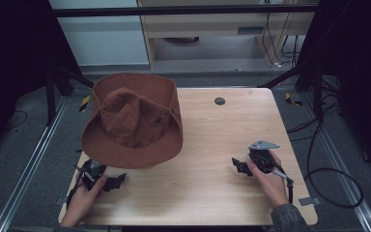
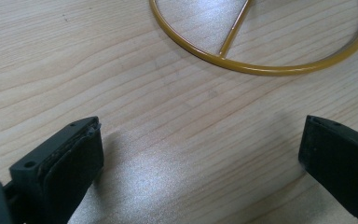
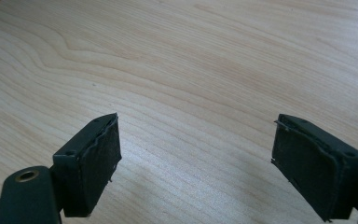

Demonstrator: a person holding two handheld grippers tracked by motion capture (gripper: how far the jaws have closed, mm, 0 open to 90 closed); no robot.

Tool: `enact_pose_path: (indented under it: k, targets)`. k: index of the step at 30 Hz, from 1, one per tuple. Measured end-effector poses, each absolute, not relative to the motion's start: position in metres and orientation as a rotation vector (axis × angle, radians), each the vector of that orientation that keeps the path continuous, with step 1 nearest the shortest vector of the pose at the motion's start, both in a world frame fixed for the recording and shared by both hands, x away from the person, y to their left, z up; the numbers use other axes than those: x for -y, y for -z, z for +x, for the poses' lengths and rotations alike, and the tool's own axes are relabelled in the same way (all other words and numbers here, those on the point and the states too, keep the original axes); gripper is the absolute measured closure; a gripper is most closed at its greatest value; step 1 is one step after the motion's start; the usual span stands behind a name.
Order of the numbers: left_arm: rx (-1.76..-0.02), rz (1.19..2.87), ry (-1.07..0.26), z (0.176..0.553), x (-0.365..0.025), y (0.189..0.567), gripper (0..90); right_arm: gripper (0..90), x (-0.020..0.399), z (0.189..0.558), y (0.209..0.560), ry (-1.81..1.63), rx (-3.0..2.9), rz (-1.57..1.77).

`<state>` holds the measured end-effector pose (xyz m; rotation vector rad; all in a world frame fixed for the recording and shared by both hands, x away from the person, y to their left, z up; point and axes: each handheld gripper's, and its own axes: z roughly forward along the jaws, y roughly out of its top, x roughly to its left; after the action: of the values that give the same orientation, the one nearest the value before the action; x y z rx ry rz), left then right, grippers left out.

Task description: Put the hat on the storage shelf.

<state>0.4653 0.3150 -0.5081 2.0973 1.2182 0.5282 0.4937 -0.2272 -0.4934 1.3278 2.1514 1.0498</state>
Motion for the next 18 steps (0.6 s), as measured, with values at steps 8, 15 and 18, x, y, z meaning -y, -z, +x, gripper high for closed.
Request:
enact_pose_path:
  k: [8, 15, 18]
  targets:
    - [-1.217, 2.096, -0.527, 0.465, -0.315, 0.508, 0.0, 13.1, 0.222, 0.498, 0.506, -0.994, -2.163, 1.363]
    - [-1.217, 2.098, -0.529, 0.465, -0.315, 0.508, 0.0, 11.4, 0.218, 0.497, 0.511, -0.951, -2.154, 1.327]
    - [-1.216, 2.097, -0.527, 0.465, -0.315, 0.508, 0.0, 11.3, 0.217, 0.495, 0.511, -0.953, -2.159, 1.322]
